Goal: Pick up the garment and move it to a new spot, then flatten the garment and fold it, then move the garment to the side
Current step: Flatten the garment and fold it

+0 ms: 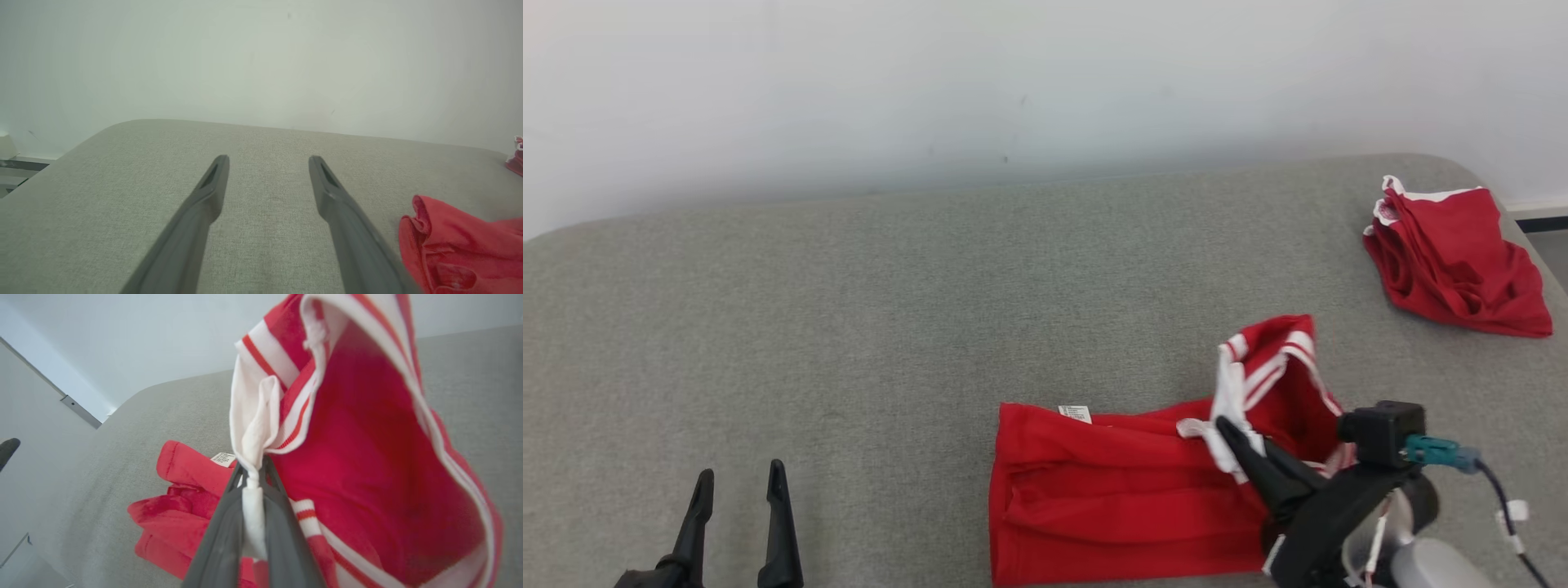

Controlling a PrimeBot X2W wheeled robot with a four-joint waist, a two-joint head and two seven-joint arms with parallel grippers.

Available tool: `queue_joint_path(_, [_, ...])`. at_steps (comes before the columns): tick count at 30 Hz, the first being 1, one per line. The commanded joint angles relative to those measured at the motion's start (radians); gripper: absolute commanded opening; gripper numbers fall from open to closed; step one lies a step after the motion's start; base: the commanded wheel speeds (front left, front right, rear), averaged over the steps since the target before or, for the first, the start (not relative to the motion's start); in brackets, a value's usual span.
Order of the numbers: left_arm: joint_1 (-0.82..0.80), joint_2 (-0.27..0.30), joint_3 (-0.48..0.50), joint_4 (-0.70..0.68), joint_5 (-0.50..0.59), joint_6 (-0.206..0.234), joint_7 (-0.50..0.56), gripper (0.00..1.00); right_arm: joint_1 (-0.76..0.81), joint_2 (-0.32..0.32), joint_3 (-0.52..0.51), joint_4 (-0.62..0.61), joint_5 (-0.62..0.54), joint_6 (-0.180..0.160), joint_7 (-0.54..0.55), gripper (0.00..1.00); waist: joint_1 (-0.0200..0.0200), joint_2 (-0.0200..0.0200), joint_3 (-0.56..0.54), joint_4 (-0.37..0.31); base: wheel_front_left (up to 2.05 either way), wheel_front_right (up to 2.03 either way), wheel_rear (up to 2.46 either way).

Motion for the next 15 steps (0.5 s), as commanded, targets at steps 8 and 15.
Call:
queue_joint_path(8, [-0.010,0.000,-0.012,0.020,-0.012,-0.002,0.000,1.00,-0.015,0.149,0.052,-0.030,-0.049,-0.002,0.037,0.00,0.0000,0.0000,0.004,0.066,0.00,0.00,0.00])
queue_joint_path(15, [-0.035,0.000,-0.048,0.036,-0.023,0.003,0.000,1.00,-0.057,0.243,0.077,0.057,-0.069,-0.002,0.025,0.00,0.0000,0.0000,0.014,0.121,0.00,0.00,0.00])
